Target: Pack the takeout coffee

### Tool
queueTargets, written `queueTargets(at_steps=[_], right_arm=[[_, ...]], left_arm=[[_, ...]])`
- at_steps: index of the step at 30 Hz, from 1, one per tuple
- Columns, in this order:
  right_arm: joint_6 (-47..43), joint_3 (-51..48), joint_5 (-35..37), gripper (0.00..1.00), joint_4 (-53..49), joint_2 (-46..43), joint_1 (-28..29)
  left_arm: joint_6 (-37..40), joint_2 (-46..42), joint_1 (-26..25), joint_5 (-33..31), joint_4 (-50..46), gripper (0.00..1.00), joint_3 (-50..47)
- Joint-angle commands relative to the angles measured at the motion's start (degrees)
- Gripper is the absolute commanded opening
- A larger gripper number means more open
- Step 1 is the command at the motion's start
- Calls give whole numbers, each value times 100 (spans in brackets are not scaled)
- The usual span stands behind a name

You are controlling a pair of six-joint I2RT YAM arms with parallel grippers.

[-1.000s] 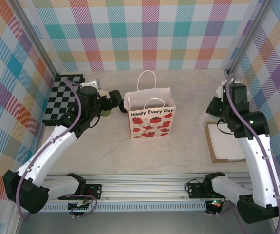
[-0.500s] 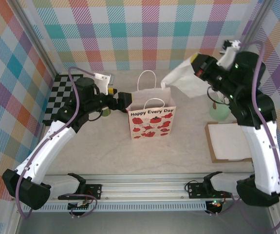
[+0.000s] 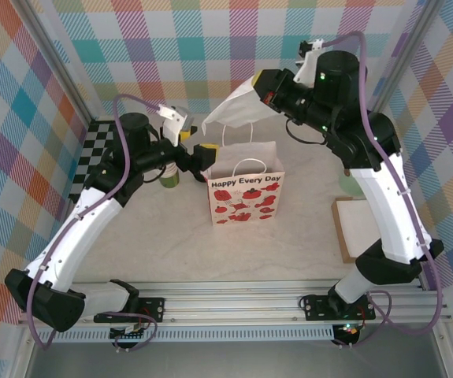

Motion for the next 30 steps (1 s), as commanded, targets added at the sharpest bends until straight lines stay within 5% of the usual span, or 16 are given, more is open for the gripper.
queueTargets(at_steps=[1, 5, 14, 17, 21, 24, 30], right_arm=[[329, 198, 214, 0, -299, 126, 121], [596, 199, 341, 0, -566, 157, 140], [938, 410, 166, 0, -707, 219, 218], [975, 423, 140, 0, -733, 184, 249], [1017, 444, 122, 0, -790, 133, 298], [1069, 444, 202, 0, -941, 70, 307], [1113, -280, 484, 0, -1129, -208, 307]], left_arm=[[577, -12, 87, 48, 221, 93, 348], [1027, 107, 100, 6, -137, 91, 640], [1459, 808, 91, 1271, -739, 80, 1519], [1542, 991, 69, 1545, -942, 70, 1827], [1701, 1048, 3, 1477, -1117, 37, 2086], [1864, 979, 4, 1476, -1341, 23, 2195], [2296, 979, 3, 1426, -2141, 16, 2278]])
